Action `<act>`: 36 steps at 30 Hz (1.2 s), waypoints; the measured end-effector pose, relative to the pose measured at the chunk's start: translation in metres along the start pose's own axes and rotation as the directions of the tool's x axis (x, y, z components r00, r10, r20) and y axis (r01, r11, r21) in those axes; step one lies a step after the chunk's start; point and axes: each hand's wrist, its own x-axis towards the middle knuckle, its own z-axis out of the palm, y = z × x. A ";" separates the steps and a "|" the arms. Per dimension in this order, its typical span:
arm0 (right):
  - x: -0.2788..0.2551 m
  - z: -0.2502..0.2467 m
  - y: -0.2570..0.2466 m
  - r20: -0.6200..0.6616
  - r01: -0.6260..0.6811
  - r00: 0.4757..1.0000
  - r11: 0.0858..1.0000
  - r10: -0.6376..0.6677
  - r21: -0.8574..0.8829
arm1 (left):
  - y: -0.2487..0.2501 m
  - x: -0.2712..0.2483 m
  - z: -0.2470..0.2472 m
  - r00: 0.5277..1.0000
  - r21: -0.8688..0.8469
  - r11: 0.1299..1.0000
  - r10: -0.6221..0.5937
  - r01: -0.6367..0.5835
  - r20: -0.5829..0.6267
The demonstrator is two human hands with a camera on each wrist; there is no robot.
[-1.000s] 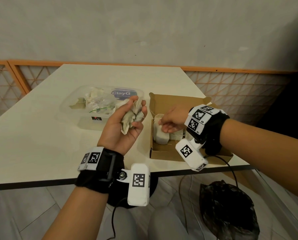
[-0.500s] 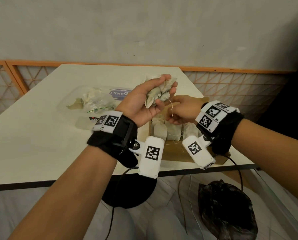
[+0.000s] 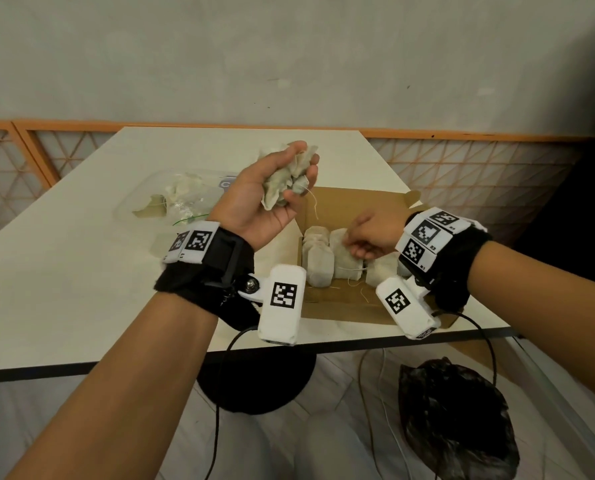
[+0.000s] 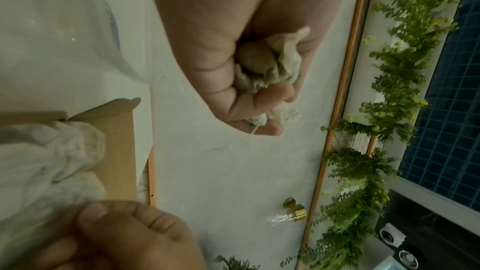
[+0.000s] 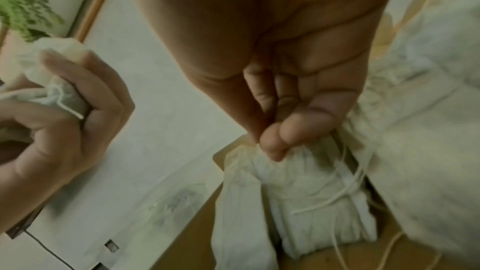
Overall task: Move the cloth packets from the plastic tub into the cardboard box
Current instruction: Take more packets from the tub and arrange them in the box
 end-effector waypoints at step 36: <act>-0.045 0.047 0.050 -0.569 0.661 0.724 0.630 -0.391 0.407 | -0.084 -0.009 -0.001 0.967 0.040 0.993 -0.099 0.111 -0.234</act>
